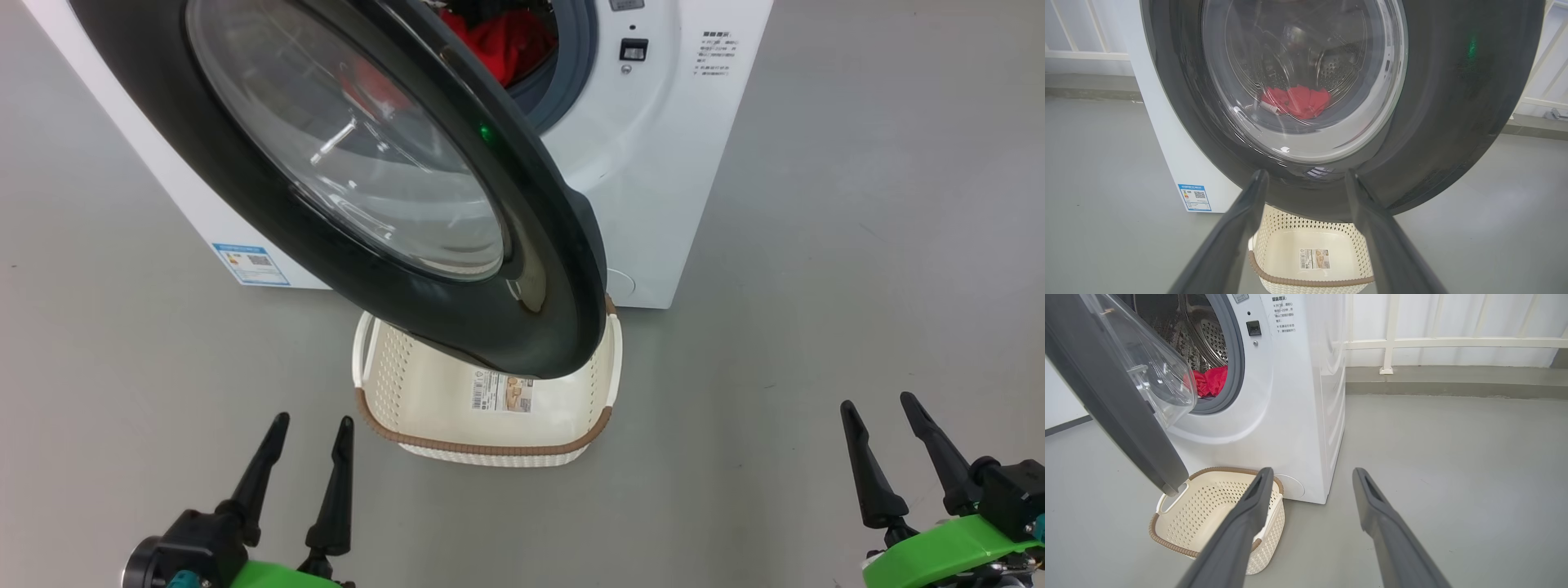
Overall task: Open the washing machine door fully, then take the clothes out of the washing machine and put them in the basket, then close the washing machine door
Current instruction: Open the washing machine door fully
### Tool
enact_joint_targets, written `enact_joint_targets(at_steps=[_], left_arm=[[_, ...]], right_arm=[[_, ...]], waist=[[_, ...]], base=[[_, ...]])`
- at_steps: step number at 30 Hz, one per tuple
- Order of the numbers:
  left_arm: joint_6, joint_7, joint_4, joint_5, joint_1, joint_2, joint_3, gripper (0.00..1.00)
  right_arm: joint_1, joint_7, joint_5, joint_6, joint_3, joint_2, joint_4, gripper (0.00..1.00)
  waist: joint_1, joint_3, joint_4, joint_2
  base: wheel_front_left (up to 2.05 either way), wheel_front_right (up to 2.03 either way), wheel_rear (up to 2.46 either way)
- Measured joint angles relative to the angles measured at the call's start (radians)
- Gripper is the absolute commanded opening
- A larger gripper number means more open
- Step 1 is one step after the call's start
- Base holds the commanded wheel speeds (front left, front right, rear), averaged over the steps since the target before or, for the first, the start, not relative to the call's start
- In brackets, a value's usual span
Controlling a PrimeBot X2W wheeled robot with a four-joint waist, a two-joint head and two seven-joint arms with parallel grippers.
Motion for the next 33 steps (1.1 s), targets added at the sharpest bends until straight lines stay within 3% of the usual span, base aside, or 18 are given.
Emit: enact_joint_targets(at_steps=[8, 9, 11, 23, 33], left_arm=[[0.0, 0.0, -0.002, 0.0, 0.0, 0.0, -0.004, 1.0], [0.0, 0.0, -0.002, 0.0, 0.0, 0.0, -0.005, 1.0], [0.0, 0.0, -0.002, 0.0, 0.0, 0.0, -0.005, 1.0], [0.0, 0.0, -0.005, -0.012, 0.0, 0.0, -0.033, 1.0], [0.001, 0.0, -0.005, -0.057, 0.0, 0.001, -0.087, 1.0]], right_arm=[[-0.001, 0.0, 0.018, 0.0, 0.004, 0.008, -0.015, 1.0], [-0.003, 0.0, 0.039, 0.0, 0.005, 0.015, -0.017, 0.58], [-0.015, 0.0, 0.083, 0.0, 0.024, 0.026, -0.026, 0.0], [-0.256, -0.003, 0.34, 0.0, 0.255, -0.002, -0.068, 0.0], [-0.46, 0.0, 0.783, 0.0, 0.531, -0.122, -0.025, 0.0]], waist=[[0.0, 0.002, 0.001, 0.0], [0.0, 0.003, 0.002, 0.0], [0.0, 0.007, 0.003, 0.0], [0.0, 0.017, 0.031, 0.0], [0.0, 0.037, 0.094, 0.0]], base=[[0.0, 0.0, 0.0], [0.0, 0.0, 0.0], [0.0, 0.0, 0.0], [0.0, 0.0, 0.0], [0.0, 0.0, 0.0]])
